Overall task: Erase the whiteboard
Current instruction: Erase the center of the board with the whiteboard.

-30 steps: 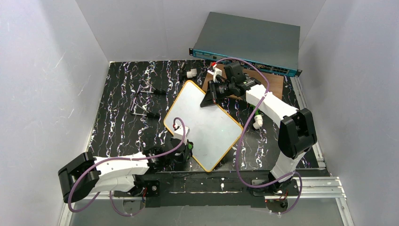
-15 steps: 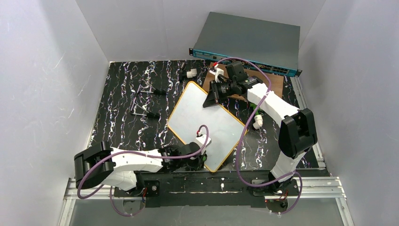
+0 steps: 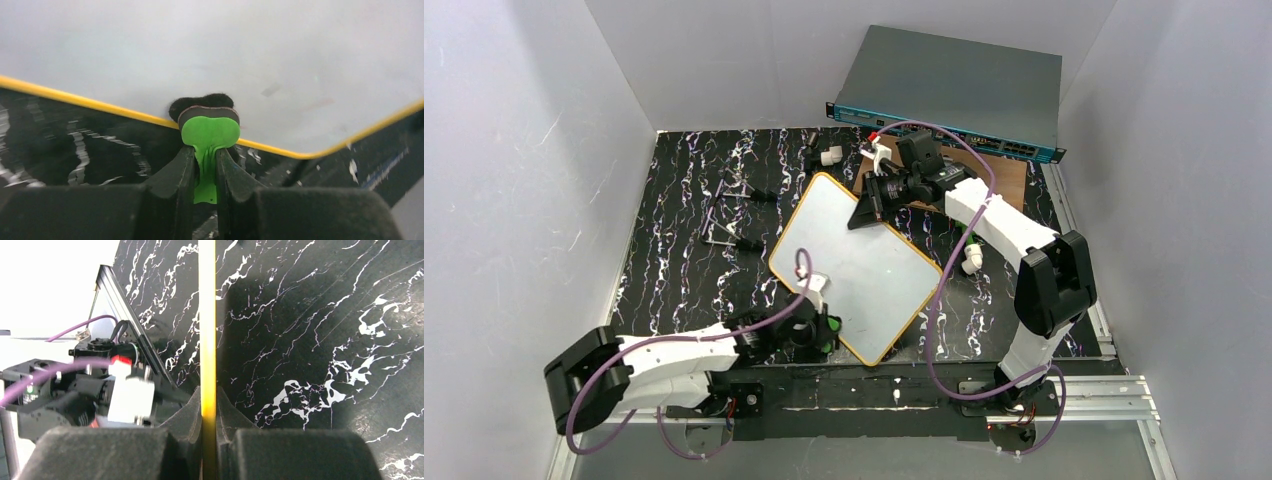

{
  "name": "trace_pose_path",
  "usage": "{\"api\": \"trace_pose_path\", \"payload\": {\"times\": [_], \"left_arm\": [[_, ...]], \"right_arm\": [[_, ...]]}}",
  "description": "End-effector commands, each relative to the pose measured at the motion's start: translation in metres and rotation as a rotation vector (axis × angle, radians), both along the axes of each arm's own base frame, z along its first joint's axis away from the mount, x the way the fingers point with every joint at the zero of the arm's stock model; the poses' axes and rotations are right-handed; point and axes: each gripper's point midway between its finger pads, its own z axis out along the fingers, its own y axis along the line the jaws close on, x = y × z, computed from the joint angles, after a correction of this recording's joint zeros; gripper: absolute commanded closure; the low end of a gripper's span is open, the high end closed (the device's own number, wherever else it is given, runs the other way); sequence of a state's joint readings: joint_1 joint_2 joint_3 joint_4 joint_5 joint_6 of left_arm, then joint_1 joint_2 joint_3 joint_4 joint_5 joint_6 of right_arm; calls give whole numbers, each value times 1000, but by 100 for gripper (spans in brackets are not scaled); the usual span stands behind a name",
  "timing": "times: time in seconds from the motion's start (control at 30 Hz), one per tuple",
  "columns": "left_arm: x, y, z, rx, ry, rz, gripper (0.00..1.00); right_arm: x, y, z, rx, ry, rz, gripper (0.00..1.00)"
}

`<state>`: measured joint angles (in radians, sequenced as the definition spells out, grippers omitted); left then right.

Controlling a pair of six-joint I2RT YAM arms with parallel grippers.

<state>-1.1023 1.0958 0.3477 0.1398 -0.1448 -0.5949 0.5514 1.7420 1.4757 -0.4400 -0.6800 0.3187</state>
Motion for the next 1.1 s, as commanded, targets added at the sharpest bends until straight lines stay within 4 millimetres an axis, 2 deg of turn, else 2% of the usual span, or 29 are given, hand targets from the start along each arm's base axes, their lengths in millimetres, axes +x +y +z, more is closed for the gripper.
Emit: {"api": "trace_pose_path", "payload": {"times": [0.0, 0.1, 0.2, 0.33, 0.6, 0.67, 0.73, 0.83, 0.93, 0.97, 1.07], "left_arm": [[16, 37, -9, 35, 61, 185, 100], [14, 29, -8, 25, 76, 127, 100], [8, 9, -3, -11, 86, 11, 100], [-12, -19, 6, -38, 100, -172, 100], [-52, -49, 0, 40, 189, -403, 100], [-56, -57, 0, 48, 195, -434, 100], [-53, -60, 1, 47, 176, -418, 100], [-35, -47, 2, 46, 142, -303, 100], [-6, -13, 1, 78, 102, -112, 100], [3, 4, 0, 104, 89, -36, 100], [26, 36, 5, 85, 65, 137, 100]], "right_arm": [[-5, 16, 48, 136, -36, 50, 99], [-5, 16, 47, 134, -35, 47, 99], [-4, 16, 47, 132, -38, 46, 99], [-3, 17, 47, 133, -36, 47, 99], [-3, 18, 49, 137, -28, 53, 99], [-3, 18, 48, 137, -27, 53, 99], [-3, 18, 49, 136, -29, 51, 99], [-3, 16, 48, 135, -33, 49, 99], [-4, 16, 49, 137, -36, 49, 99], [-4, 16, 49, 137, -36, 49, 99], [-3, 16, 48, 136, -33, 49, 99]]}}
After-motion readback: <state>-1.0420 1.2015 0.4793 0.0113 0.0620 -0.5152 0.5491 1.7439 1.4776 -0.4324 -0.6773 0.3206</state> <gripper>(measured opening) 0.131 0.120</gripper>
